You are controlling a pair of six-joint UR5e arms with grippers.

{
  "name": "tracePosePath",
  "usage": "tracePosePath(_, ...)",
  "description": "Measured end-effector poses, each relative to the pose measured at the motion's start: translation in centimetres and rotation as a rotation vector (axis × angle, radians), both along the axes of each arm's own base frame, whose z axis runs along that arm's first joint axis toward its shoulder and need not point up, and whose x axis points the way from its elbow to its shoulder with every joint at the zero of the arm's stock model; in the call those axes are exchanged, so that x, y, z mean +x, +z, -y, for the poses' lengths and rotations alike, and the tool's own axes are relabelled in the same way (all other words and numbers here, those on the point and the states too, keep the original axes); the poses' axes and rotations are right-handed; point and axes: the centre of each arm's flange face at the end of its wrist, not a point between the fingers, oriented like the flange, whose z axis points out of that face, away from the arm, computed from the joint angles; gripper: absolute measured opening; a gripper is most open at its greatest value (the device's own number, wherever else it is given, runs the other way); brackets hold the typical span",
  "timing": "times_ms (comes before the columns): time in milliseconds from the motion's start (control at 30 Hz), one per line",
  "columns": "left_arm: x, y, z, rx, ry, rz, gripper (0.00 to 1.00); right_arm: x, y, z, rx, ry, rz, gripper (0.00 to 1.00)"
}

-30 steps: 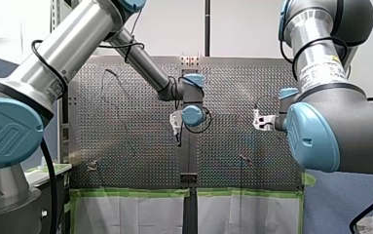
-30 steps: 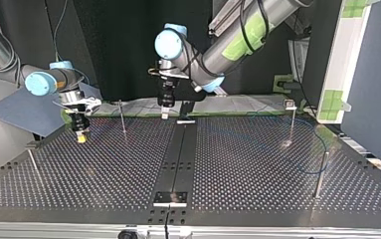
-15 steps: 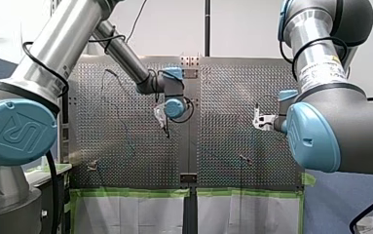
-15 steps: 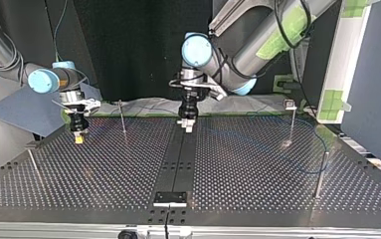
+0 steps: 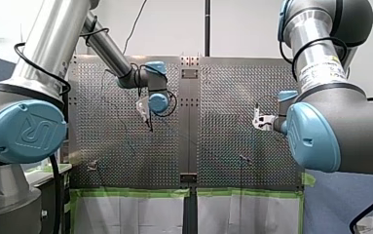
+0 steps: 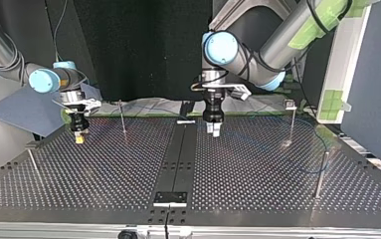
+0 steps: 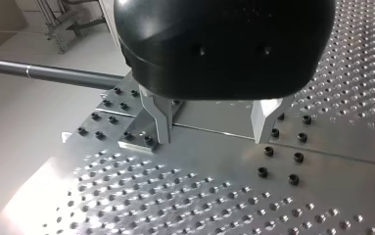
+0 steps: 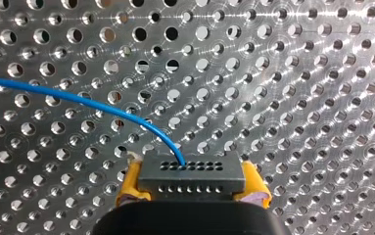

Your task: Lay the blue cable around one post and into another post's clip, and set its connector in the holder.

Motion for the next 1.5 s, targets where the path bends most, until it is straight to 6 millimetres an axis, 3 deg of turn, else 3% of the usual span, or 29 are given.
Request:
tracePosePath(700, -6.3, 2.4, -2.7, 0.080, 0.025, 0.072, 0.81, 0.7, -0.2, -0.3, 0.007, 0.010, -0.001, 0.00)
tracePosePath(1500, -11.5, -4.8, -5.2, 0.132, -0.008, -0.001, 0.81, 1.0, -0.2, -0.6, 0.014, 0.004, -0.014, 0.00)
